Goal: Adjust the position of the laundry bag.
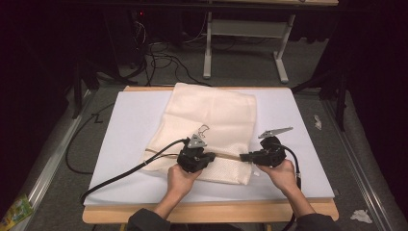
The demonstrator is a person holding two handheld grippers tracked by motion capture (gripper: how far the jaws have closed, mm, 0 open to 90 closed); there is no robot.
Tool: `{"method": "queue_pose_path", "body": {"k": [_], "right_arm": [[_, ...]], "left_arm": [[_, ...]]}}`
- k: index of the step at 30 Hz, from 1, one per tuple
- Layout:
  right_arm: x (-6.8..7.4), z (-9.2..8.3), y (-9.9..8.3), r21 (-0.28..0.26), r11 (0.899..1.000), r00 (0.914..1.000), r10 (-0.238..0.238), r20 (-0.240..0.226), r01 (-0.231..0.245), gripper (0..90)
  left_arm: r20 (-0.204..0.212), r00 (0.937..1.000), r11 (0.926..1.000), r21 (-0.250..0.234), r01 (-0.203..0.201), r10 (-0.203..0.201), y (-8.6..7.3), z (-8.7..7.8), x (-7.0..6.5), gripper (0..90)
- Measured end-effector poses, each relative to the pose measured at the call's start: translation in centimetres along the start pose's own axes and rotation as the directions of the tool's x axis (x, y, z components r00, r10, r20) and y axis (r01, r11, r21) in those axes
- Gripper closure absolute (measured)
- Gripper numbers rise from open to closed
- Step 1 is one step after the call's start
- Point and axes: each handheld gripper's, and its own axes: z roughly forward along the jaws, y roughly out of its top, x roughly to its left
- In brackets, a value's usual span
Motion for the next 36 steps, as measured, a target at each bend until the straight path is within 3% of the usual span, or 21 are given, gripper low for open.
{"method": "queue_pose_path", "body": {"k": [36], "right_arm": [[-0.3, 0.0, -0.3, 0.003, 1.000, 1.0000, 0.000, 0.009, 0.000, 85.0]], "left_arm": [[-0.018, 0.9994, 0.9995, -0.009, 0.030, -0.030, -0.6, -1.2, 1.5, 87.2]]}}
